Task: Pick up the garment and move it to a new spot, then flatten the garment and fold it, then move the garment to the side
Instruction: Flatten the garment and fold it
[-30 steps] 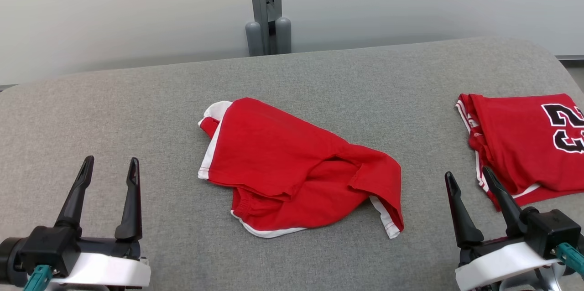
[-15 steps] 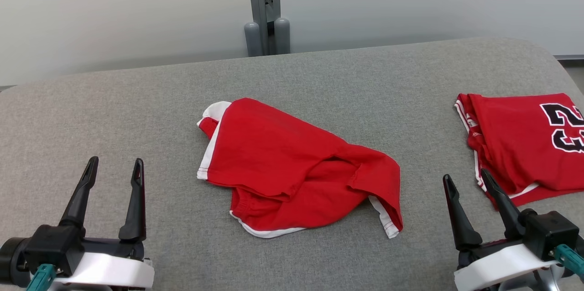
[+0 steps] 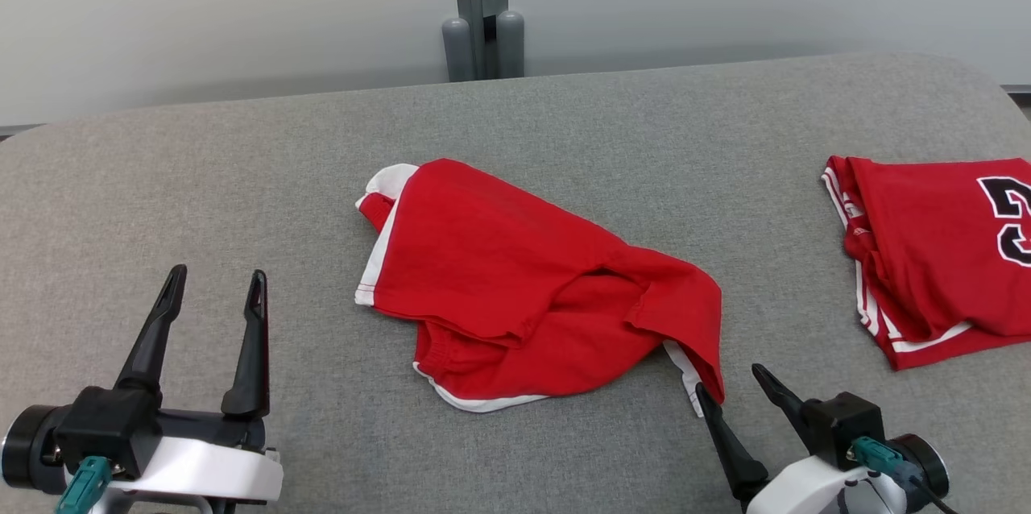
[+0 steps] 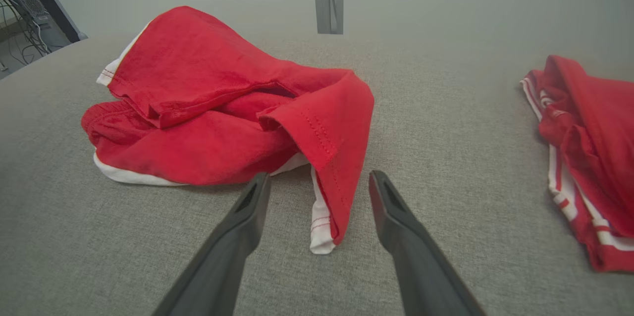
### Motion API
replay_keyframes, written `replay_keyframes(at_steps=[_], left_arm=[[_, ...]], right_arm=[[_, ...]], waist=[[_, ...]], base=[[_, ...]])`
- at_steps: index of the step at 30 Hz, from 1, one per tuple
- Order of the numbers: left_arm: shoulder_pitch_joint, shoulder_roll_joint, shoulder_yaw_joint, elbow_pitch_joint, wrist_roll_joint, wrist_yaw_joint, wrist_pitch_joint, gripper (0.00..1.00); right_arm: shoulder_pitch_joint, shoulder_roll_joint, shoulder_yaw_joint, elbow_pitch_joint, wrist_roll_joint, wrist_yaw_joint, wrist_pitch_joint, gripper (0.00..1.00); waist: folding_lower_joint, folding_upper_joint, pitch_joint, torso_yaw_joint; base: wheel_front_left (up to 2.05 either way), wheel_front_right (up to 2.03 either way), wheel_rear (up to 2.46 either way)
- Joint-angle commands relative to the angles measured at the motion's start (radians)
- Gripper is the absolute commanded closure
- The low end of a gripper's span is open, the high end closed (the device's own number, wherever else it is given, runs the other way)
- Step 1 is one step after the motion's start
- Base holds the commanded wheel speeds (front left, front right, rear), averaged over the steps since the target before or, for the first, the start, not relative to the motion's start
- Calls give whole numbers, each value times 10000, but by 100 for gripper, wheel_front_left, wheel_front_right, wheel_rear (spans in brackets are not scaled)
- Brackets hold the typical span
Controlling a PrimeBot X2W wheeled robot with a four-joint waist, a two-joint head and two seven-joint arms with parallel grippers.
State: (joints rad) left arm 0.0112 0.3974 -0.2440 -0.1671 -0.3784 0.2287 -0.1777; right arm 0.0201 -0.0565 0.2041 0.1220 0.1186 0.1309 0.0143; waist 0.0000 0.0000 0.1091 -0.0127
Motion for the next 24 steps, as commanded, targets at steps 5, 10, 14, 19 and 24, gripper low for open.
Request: replay_keyframes(at_steps=[5, 10, 14, 19, 24], left_arm=[[-228, -22, -66, 123, -56, -66, -49, 0], [-252, -25, -72, 242, -140, -132, -91, 0], [-300, -39, -105, 308, -182, -143, -135, 0], [-269, -129, -89, 362, -298, -136, -163, 0], [-252, -140, -86, 408, -357, -139, -215, 0]], right_arm=[[-816, -23, 174, 1556, 116, -1, -272, 0], [-1517, -4, 347, 2785, 463, -1, -636, 100], [-1802, -19, 359, 3181, 846, -1, -814, 100], [-1438, -443, 774, 2797, 1925, -1, -13, 100], [-753, -1111, 1297, 1450, 3820, 2, 1784, 100]], waist=[[0, 0, 107, 58], [0, 0, 112, 63], [0, 0, 128, 37], [0, 0, 151, -53], [0, 0, 274, -206]], base=[[0, 0, 0], [0, 0, 0], [0, 0, 0], [0, 0, 0], [0, 0, 0]])
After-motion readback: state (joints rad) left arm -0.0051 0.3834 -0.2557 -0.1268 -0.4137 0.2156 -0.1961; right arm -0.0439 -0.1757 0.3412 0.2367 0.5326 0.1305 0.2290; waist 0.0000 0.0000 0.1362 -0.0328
